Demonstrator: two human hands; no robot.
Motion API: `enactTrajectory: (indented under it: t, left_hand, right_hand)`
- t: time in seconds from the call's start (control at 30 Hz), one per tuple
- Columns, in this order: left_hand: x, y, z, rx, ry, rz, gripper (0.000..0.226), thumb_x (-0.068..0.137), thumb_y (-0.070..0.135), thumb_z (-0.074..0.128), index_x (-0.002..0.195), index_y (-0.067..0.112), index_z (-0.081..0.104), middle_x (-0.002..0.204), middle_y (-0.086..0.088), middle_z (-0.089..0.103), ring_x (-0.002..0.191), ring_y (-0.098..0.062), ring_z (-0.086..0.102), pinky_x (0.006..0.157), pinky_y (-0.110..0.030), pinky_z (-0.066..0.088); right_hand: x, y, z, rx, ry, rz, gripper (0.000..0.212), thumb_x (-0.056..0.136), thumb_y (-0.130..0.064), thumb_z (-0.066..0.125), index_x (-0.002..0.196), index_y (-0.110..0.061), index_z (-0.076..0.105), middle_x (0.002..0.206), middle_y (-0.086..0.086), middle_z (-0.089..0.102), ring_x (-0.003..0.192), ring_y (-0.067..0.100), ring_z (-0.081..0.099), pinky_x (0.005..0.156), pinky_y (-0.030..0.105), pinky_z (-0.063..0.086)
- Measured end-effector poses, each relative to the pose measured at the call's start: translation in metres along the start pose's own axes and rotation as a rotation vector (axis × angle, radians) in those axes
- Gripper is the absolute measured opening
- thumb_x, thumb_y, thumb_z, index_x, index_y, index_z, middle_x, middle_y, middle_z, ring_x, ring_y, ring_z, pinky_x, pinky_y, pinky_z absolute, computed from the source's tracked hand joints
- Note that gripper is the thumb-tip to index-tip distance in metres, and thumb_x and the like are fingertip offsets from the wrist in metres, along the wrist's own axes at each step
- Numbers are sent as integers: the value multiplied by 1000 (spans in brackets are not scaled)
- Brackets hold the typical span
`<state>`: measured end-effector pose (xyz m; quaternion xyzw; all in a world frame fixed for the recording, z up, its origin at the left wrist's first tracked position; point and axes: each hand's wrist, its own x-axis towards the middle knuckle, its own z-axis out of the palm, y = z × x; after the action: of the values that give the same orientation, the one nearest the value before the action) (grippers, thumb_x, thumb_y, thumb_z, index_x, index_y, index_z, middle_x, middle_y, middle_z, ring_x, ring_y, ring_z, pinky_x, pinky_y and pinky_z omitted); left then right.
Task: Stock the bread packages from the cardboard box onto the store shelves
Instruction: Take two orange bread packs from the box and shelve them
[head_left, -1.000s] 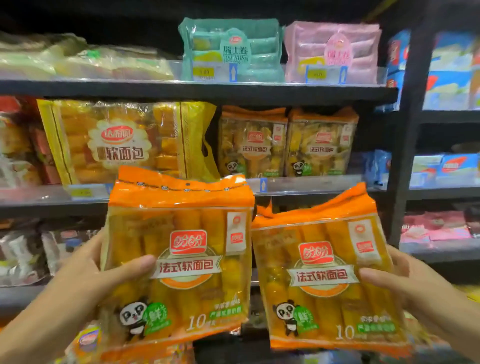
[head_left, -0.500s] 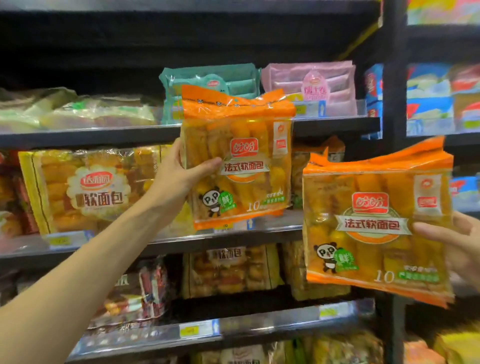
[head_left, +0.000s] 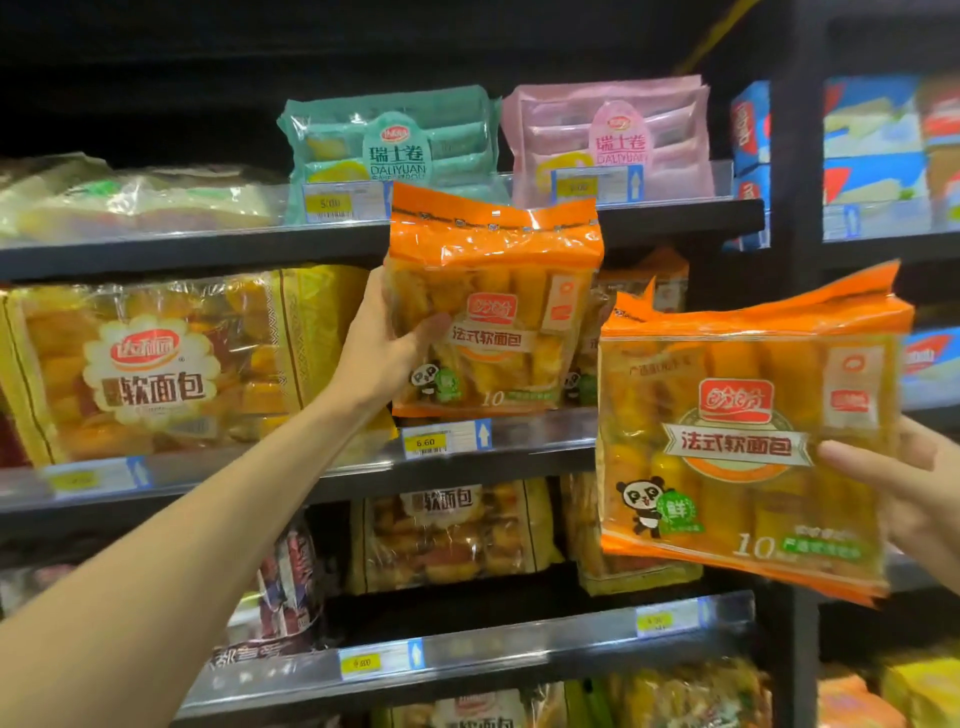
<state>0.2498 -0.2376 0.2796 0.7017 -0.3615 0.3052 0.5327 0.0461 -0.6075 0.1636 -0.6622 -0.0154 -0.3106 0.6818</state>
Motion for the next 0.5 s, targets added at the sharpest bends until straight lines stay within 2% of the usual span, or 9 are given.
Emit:
enactTrajectory:
  t: [0.13, 0.2, 0.27, 0.33, 0.4, 0.47, 0.5]
  left_hand:
    - [-8, -20, -6, 101, -17, -47, 56, 93, 19, 74, 137, 25, 41, 125, 20, 59, 115, 7, 61, 93, -20, 55]
    - [-12, -28, -8, 113, -25, -120, 55, 97, 20, 70, 140, 18, 37, 125, 16, 58, 115, -1, 61, 99, -30, 55]
    - [-14, -32, -10, 143, -8, -176, 56, 99, 25, 66, 142, 13, 31, 130, 7, 56, 119, -10, 59, 103, -35, 52]
    - [-15, -33, -9, 161, 15, -206, 58, 100, 28, 64, 141, 12, 26, 138, 0, 55, 124, -13, 57, 101, -34, 52]
    - [-15, -33, -5, 187, 29, -224, 55, 101, 30, 61, 139, 13, 26, 144, -5, 53, 128, -17, 56, 101, -35, 52]
    - [-17, -33, 1, 229, 47, -252, 49, 103, 34, 58, 138, 13, 30, 145, -7, 53, 129, -19, 57, 93, -30, 53]
    - [-17, -34, 3, 252, 54, -266, 48, 103, 35, 56, 138, 12, 32, 145, -7, 54, 128, -20, 58, 86, -25, 52]
  right_hand:
    - [2, 4, 1, 21, -12, -1, 46, 81, -18, 63, 123, -34, 70, 123, 5, 77, 104, 26, 77, 76, 47, 65]
    - [4, 3, 2, 21, -32, -27, 45, 82, -17, 63, 123, -34, 70, 125, 5, 76, 106, 26, 77, 76, 46, 65]
    - [5, -1, 5, 34, -40, -61, 42, 83, -16, 62, 118, -36, 73, 124, 5, 76, 105, 24, 77, 73, 43, 66]
    - [7, -8, 8, 40, -61, -98, 42, 85, -16, 60, 117, -38, 75, 124, 3, 77, 106, 24, 77, 73, 42, 66]
    - [13, -15, 10, 39, -72, -119, 44, 88, -17, 59, 127, -34, 71, 127, 4, 75, 110, 25, 76, 78, 49, 64]
    - [23, -23, 15, 54, -68, -136, 45, 88, -18, 61, 131, -32, 68, 129, 5, 74, 112, 26, 75, 85, 61, 59]
    - [29, -28, 19, 56, -69, -162, 45, 88, -17, 62, 130, -32, 69, 129, 4, 74, 114, 26, 74, 87, 61, 58]
